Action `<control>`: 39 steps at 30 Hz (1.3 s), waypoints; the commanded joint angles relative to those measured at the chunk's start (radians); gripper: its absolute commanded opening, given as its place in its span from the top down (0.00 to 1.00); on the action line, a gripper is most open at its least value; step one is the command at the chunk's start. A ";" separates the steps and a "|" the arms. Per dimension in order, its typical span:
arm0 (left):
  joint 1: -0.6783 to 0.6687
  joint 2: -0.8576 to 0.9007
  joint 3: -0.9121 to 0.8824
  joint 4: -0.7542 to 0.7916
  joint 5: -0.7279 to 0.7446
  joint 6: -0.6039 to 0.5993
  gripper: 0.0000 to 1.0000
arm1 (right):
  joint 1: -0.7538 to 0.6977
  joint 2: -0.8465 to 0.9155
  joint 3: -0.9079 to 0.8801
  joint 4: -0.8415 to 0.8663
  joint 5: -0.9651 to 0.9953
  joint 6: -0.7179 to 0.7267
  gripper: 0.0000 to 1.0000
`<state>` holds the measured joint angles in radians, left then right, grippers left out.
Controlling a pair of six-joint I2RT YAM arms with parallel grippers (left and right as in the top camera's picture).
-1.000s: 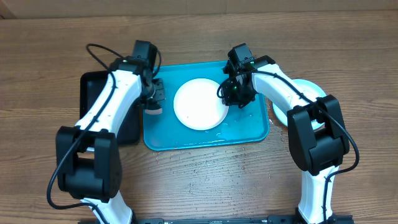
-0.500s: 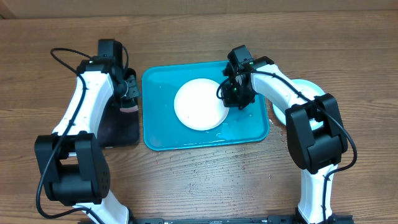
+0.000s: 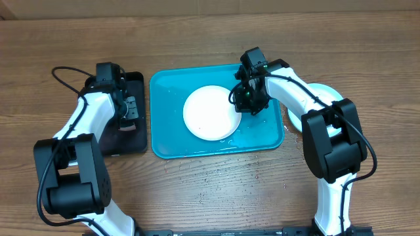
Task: Clean dirty plates on tray and stack at the side
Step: 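Carry the sponge to the black tray with the left gripper, then release the sponge into the black tray, hold left gripper there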
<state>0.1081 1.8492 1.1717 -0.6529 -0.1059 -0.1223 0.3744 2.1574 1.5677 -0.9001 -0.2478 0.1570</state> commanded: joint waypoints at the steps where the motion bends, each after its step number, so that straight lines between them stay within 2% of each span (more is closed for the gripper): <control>1: 0.010 -0.029 -0.003 -0.003 0.015 0.037 0.28 | 0.000 0.016 0.003 0.000 0.023 -0.009 0.96; 9: 0.009 -0.029 -0.005 -0.164 0.078 0.033 0.25 | 0.000 0.016 0.003 0.000 0.022 -0.009 0.96; 11: 0.009 -0.029 -0.011 -0.176 0.077 0.033 0.28 | 0.000 0.016 0.003 0.000 0.022 -0.009 0.96; 31: 0.009 -0.028 -0.055 -0.018 0.043 0.033 0.31 | 0.000 0.016 0.003 -0.014 0.023 -0.009 0.96; 33: 0.009 -0.028 -0.055 -0.016 0.043 0.033 0.40 | 0.000 0.016 0.003 -0.014 0.022 -0.009 0.96; 36: 0.009 -0.028 -0.055 -0.025 0.044 0.033 0.82 | 0.000 0.016 0.003 -0.015 0.022 -0.009 0.96; 38: 0.009 -0.028 -0.055 -0.032 0.044 0.033 0.93 | 0.000 0.016 0.003 -0.017 0.022 -0.009 0.96; 39: 0.009 -0.028 -0.055 -0.036 0.043 0.033 0.96 | 0.000 0.016 0.003 -0.018 0.022 -0.008 0.96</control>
<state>0.1196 1.8492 1.1213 -0.6823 -0.0532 -0.0971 0.3744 2.1574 1.5677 -0.9089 -0.2474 0.1566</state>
